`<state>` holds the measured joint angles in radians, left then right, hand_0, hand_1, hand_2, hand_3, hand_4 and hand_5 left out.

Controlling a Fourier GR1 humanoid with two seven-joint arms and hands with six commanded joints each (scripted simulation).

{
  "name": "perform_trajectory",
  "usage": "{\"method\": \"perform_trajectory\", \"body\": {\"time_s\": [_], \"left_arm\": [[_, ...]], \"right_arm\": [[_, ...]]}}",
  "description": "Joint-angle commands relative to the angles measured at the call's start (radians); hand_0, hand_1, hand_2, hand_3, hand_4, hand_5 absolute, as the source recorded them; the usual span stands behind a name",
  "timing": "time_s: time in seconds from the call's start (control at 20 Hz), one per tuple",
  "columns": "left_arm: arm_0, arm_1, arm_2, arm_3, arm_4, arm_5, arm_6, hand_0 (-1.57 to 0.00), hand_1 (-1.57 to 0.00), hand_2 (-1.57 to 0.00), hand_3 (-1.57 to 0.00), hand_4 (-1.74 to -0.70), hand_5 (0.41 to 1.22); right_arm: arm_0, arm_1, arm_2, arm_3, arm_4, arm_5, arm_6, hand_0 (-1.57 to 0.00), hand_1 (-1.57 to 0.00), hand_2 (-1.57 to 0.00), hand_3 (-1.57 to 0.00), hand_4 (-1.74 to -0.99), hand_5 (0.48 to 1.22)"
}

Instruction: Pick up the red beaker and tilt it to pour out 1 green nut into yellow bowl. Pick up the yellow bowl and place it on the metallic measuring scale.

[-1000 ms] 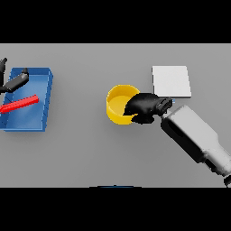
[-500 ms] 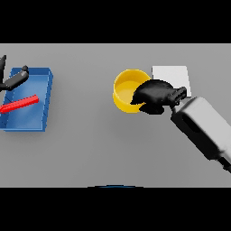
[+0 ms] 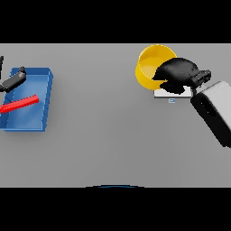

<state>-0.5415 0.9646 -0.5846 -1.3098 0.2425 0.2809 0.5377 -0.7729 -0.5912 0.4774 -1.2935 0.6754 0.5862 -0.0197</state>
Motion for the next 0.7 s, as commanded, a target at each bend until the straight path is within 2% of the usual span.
{"method": "perform_trajectory", "body": {"time_s": [0.0, 0.2, 0.25, 0.3, 0.45, 0.55, 0.65], "left_arm": [[-0.002, 0.003, 0.002, -0.006, 0.004, 0.000, 0.013, 0.00, 0.00, 0.00, 0.00, -0.81, 0.743], [-0.007, 0.006, 0.001, -0.017, 0.006, 0.003, 0.051, 0.00, 0.00, 0.00, 0.00, -0.83, 0.769], [-0.003, 0.007, 0.003, -0.014, 0.007, 0.000, 0.037, 0.00, 0.00, 0.00, 0.00, -0.83, 0.773], [0.004, 0.015, 0.005, -0.025, 0.009, 0.003, 0.038, 0.00, 0.00, 0.00, 0.00, -0.83, 0.774], [0.003, 0.009, -0.001, -0.018, 0.004, 0.005, 0.054, 0.00, 0.00, 0.00, 0.00, -0.82, 0.763], [-0.008, -0.003, -0.002, 0.001, -0.001, 0.003, 0.048, 0.00, 0.00, 0.00, 0.00, -0.82, 0.756], [-0.007, -0.003, -0.002, 0.007, -0.001, -0.003, 0.041, 0.00, 0.00, 0.00, 0.00, -0.81, 0.753]], "right_arm": [[-0.011, -0.001, -0.011, 0.030, -0.006, -0.006, 0.001, -1.57, -1.57, -1.57, -1.22, -1.720, 1.221], [-0.019, -0.010, -0.035, 0.153, -0.012, -0.062, -0.020, -1.57, -1.57, -1.57, -1.18, -1.720, 1.221], [-0.029, -0.015, -0.033, 0.191, -0.003, -0.082, -0.047, -1.57, -1.57, -1.57, -1.17, -1.720, 1.221], [-0.032, -0.012, -0.032, 0.229, 0.004, -0.099, -0.049, -1.57, -1.57, -1.57, -1.17, -1.720, 1.221], [-0.048, 0.012, -0.029, 0.325, 0.019, -0.139, -0.044, -1.57, -1.57, -1.57, -1.23, -1.722, 1.221], [-0.063, 0.015, -0.031, 0.401, 0.029, -0.177, -0.071, -1.57, -1.57, -1.57, -1.31, -1.723, 1.221], [-0.064, 0.022, -0.023, 0.436, 0.033, -0.205, -0.095, -1.57, -1.57, -1.57, -1.39, -1.724, 1.221]]}}
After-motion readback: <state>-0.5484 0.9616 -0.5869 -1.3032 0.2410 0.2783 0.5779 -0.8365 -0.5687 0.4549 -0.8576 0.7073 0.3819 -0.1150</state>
